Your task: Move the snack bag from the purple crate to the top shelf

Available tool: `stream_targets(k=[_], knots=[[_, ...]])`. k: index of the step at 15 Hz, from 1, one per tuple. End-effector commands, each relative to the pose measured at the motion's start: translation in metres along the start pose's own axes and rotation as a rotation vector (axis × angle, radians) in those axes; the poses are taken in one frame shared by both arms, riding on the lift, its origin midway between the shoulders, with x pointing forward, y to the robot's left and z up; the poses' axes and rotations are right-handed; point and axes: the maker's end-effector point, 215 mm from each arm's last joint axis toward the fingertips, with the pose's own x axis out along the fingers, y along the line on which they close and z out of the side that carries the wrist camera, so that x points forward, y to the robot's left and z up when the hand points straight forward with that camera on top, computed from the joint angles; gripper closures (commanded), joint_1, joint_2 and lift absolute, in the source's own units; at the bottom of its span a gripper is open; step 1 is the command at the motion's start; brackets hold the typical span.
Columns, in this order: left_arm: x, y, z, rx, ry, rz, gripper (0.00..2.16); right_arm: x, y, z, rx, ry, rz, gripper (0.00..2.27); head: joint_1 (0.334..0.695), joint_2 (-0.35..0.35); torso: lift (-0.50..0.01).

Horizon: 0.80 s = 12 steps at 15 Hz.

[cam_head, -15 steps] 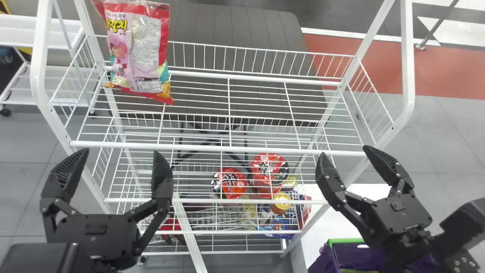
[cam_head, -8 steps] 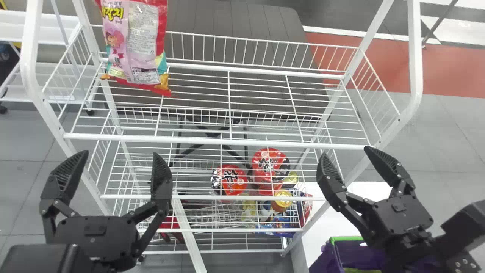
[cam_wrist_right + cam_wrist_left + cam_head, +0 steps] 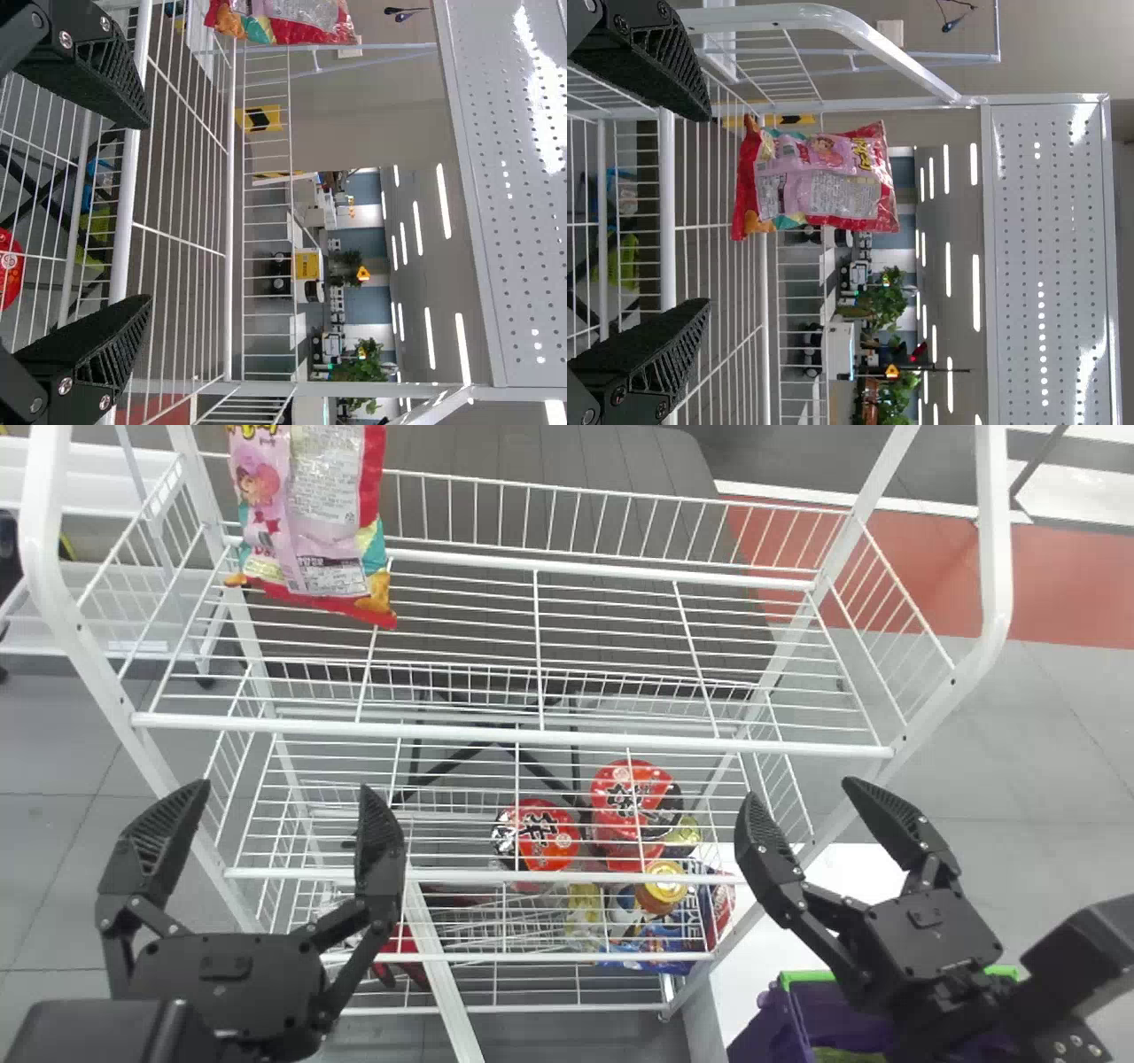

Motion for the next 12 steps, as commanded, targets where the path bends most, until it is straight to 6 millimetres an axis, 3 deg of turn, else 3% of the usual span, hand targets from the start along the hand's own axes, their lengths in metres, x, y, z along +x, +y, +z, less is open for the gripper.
stream_targets(k=[1, 12], knots=[[-0.0002, -0.0008, -0.0012, -0.002, 0.003, 0.0, 0.07, 0.0004, 0.0, 0.0009, 0.001, -0.002, 0.001, 0.13, 0.695, -0.161, -0.137], [0.0006, -0.0025, 0.0, -0.003, -0.001, 0.006, 0.07, 0.0016, 0.001, 0.0029, 0.004, -0.012, 0.013, 0.14, 0.695, -0.163, -0.181]])
